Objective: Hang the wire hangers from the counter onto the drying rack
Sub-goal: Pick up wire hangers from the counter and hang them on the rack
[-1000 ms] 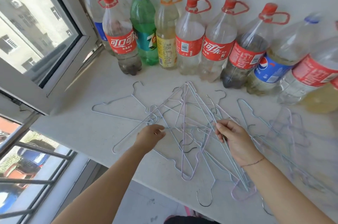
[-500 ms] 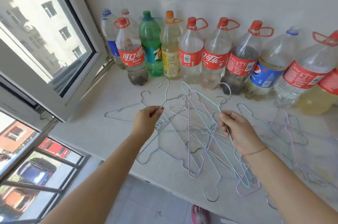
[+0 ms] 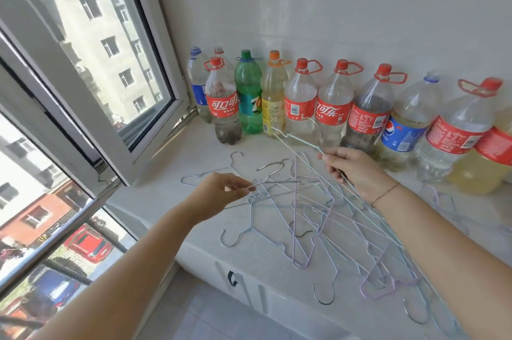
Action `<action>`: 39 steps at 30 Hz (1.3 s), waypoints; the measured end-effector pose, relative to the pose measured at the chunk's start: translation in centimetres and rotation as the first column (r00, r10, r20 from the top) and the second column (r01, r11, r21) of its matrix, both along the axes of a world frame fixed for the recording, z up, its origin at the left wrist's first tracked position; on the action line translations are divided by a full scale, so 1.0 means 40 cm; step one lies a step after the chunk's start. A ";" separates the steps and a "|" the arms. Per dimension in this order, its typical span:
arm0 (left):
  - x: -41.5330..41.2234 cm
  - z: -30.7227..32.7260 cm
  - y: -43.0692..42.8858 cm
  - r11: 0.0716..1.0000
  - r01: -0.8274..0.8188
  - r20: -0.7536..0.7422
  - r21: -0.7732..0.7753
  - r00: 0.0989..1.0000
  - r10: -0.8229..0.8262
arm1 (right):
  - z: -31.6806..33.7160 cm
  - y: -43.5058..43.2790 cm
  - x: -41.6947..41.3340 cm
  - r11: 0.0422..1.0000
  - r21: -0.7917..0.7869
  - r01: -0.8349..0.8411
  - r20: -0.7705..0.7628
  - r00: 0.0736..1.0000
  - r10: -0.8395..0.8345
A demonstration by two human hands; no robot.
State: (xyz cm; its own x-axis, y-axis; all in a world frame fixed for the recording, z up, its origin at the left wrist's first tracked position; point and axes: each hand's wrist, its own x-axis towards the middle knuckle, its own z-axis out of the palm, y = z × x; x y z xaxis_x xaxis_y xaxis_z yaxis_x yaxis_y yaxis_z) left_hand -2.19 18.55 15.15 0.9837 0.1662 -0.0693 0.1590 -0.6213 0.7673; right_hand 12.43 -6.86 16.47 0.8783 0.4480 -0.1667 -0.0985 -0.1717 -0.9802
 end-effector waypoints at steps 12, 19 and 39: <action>-0.201 0.077 -0.123 0.998 -0.055 0.029 -0.022 0.998 0.056 | 0.016 0.048 -0.183 0.817 0.185 -0.546 -0.425 0.705 0.567; -0.357 0.075 -0.293 0.910 -0.407 0.129 -0.080 0.901 0.415 | 0.042 -0.014 -0.334 0.728 0.354 -0.587 -0.487 0.550 0.679; -1.038 0.129 -0.725 0.347 -0.745 0.010 -0.570 0.415 0.910 | 0.107 -0.100 -1.039 0.420 0.303 -0.855 -0.238 0.359 0.903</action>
State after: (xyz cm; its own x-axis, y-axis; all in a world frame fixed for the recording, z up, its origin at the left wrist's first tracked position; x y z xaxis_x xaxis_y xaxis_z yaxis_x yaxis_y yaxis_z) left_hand -43.69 -10.45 20.31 0.3209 0.9365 -0.1417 0.1284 0.1052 0.9861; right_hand -29.13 -10.86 20.76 -0.1303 0.9651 -0.2270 -0.2543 -0.2539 -0.9332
